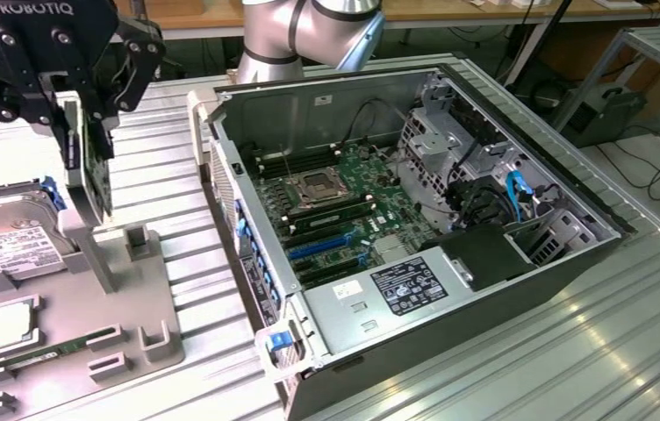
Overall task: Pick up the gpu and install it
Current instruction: 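Pick up the gpu and move the gpu toward the slot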
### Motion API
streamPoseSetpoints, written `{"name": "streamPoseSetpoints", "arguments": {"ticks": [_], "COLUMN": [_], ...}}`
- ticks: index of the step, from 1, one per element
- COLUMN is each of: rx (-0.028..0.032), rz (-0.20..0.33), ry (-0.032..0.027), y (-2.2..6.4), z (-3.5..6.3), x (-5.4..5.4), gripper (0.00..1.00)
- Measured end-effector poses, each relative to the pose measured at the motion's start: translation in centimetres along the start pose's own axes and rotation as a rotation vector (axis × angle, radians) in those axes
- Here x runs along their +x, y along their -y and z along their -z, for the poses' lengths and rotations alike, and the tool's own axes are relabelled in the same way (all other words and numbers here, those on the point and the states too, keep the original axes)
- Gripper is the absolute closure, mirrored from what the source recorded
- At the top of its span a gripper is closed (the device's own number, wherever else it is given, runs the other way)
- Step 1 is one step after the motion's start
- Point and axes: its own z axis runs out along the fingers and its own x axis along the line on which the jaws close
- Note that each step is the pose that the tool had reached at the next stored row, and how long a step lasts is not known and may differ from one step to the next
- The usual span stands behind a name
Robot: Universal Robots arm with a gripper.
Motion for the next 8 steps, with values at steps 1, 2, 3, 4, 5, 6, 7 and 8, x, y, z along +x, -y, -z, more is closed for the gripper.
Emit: {"name": "streamPoseSetpoints", "arguments": {"ticks": [1, 2, 3, 4, 5, 6, 7, 8], "rx": [0.0001, 0.0000, 0.0001, 0.0007, 0.0008, 0.0009, 0.0010, 0.0011], "rz": [0.000, 0.000, 0.000, 0.000, 0.000, 0.000, 0.000, 0.000], "ry": [-0.0001, 0.0000, -0.0001, -0.0001, 0.0000, 0.0000, 0.0000, -0.0001], "y": [-0.01, -0.01, -0.01, -0.01, -0.01, -0.02, -0.02, -0.02], "z": [0.27, 0.51, 0.73, 0.79, 0.79, 0.79, 0.79, 0.80], "x": [-0.01, 0.00, 0.00, -0.01, -0.01, -0.01, -0.01, -0.01], "gripper": [0.73, 0.73, 0.73, 0.73, 0.73, 0.73, 0.73, 0.73]}}
